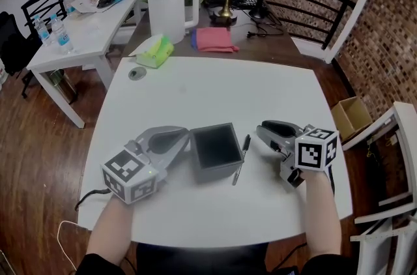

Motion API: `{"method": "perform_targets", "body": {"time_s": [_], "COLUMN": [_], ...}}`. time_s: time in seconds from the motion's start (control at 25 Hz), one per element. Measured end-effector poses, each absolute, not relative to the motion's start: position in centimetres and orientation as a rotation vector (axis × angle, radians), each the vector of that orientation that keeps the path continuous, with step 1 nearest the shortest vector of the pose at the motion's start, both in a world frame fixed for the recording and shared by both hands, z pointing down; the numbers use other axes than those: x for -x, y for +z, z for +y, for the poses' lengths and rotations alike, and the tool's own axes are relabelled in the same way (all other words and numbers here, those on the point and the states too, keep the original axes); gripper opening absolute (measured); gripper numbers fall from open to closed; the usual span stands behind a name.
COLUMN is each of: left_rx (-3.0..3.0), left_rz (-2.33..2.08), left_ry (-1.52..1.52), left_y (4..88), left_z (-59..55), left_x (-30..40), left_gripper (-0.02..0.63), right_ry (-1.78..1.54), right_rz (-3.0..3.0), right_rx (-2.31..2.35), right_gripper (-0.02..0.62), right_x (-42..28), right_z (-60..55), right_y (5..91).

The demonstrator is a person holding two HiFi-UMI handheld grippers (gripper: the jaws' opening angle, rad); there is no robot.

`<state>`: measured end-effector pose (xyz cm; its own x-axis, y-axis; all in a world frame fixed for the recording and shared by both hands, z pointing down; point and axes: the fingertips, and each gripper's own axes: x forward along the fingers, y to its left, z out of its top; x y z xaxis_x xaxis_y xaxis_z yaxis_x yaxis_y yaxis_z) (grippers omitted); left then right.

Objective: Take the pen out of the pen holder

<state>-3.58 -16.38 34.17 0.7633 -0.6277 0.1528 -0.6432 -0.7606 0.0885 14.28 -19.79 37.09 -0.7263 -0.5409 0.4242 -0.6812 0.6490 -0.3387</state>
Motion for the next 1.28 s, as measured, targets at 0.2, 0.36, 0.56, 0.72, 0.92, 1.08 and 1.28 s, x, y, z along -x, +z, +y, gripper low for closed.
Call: {"method": "perform_targets", "body": {"time_s": [0.2,0.36,0.56,0.72,0.92,1.08,1.28], "left_rx": [-2.816,-2.814,-2.807,-2.812,-2.809,-2.795,-2.802], "left_rz": [-1.027,-1.031,-1.034,-1.034,-1.043,-1.064,-1.067], "left_ry": [0.166,0.164,0.163,0.162,0.158,0.162,0.16], "left_y": [34.1,34.1,34.1,34.1,33.9,34.0,33.9], "left_z": [-16.4,-16.4,-16.4,-16.3,-16.4,-16.4,-16.5], "left_x": [3.7,3.7,3.7,3.7,3.8,4.0,3.9], "left_gripper": [0.009,0.008,0.009,0.008,0.008,0.008,0.009], "right_ry": [0.512,0.381,0.334,0.254,0.256,0.261,0.256], "right_rz": [-2.618,-2.631,-2.714,-2.693,-2.675,-2.674,-2.672], "right_rx": [-1.011,-1.035,-1.186,-1.333,-1.368,-1.369,-1.361], "right_gripper": [0.076,0.064,0.014,0.013,0.012,0.012,0.012], "right_x": [-14.7,-15.3,-17.0,-17.8,-18.1,-18.1,-18.1], "right_z": [-18.1,-17.2,-17.4,-17.4,-17.7,-17.7,-17.6], "right_y": [36.6,36.5,34.7,34.0,34.0,34.1,34.1]}}
